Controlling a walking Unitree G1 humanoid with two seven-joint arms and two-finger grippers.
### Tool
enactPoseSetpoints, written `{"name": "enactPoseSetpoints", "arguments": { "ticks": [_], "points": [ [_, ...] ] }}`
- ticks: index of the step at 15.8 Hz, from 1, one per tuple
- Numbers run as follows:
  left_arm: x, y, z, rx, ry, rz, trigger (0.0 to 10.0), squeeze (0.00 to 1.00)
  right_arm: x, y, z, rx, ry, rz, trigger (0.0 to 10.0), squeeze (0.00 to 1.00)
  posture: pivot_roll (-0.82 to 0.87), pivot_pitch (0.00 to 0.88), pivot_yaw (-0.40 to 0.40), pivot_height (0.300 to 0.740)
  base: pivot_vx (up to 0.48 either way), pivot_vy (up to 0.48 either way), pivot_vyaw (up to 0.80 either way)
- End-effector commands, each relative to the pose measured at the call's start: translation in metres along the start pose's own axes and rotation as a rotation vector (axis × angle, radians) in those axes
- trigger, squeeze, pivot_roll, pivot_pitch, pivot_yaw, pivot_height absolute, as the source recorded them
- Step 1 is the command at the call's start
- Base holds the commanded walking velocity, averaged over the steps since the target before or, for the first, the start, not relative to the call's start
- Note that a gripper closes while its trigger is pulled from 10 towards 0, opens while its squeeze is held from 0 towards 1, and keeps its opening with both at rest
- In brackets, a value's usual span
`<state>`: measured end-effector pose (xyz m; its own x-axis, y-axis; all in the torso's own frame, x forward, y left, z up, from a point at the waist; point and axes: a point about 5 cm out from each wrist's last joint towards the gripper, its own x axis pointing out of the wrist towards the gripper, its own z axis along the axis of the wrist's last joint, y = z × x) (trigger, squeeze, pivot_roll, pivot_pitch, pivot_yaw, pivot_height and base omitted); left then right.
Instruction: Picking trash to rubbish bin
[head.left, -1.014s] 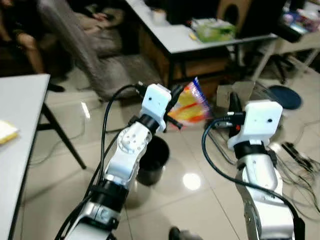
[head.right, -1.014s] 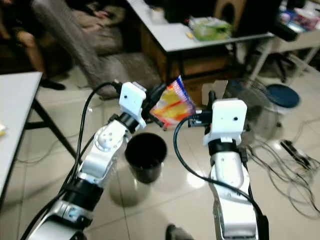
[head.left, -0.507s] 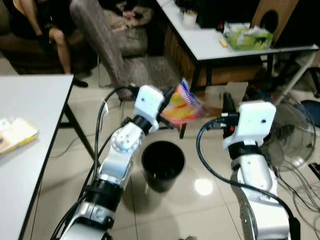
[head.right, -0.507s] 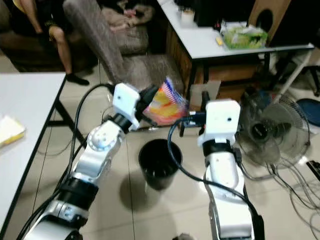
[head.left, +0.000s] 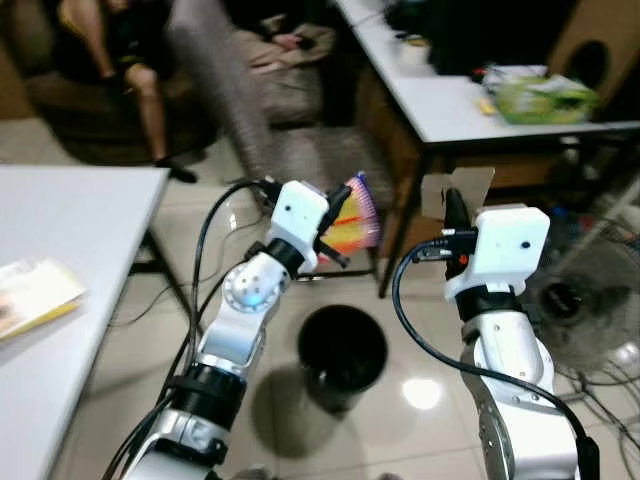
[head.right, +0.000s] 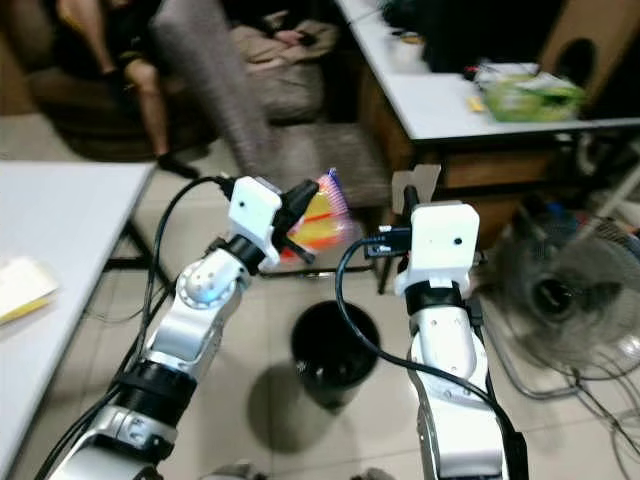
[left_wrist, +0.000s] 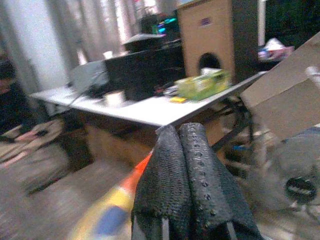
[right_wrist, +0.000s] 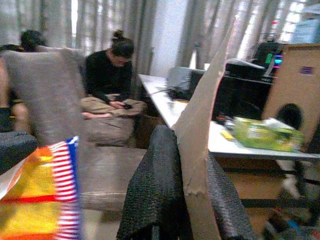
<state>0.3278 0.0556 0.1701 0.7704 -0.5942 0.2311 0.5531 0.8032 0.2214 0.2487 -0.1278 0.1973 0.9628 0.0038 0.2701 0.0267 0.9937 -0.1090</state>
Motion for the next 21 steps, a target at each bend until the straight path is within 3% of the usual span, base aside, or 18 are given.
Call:
{"name": "enactPoseSetpoints", "arguments": {
  "ticks": [1, 5, 9, 15, 21],
  "points": [
    [0.003, -0.01, 0.001, 0.018, -0.001, -0.054, 10.0, 0.0, -0.001, -0.005, 0.001, -0.012, -0.005, -0.022, 10.0, 0.0, 0.1, 0.11, -0.018, 0.74, 0.319, 0.0, 0.0],
    [-0.001, -0.011, -0.007, 0.025, 0.03, -0.068, 10.0, 0.0, -0.001, -0.005, -0.001, -0.016, 0.0, -0.018, 10.0, 0.0, 0.1, 0.113, -0.026, 0.74, 0.293, 0.0, 0.0],
    [-0.018, -0.017, -0.042, 0.024, 0.157, -0.116, 10.0, 0.0, -0.003, -0.004, -0.013, -0.022, 0.031, -0.012, 10.0, 0.0, 0.11, 0.11, -0.026, 0.74, 0.0, 0.0, 0.0],
    [-0.046, -0.004, -0.09, 0.001, 0.37, -0.04, 10.0, 0.0, -0.024, -0.007, -0.073, -0.018, 0.237, -0.029, 10.0, 0.0, 0.11, 0.139, -0.014, 0.74, 0.0, 0.0, 0.0],
    [-0.071, -0.01, -0.123, 0.028, 0.53, -0.055, 10.0, 0.0, -0.049, -0.006, -0.142, -0.001, 0.46, -0.05, 10.0, 0.0, 0.1, 0.19, 0.006, 0.74, 0.0, 0.0, 0.0]
  ]
}}
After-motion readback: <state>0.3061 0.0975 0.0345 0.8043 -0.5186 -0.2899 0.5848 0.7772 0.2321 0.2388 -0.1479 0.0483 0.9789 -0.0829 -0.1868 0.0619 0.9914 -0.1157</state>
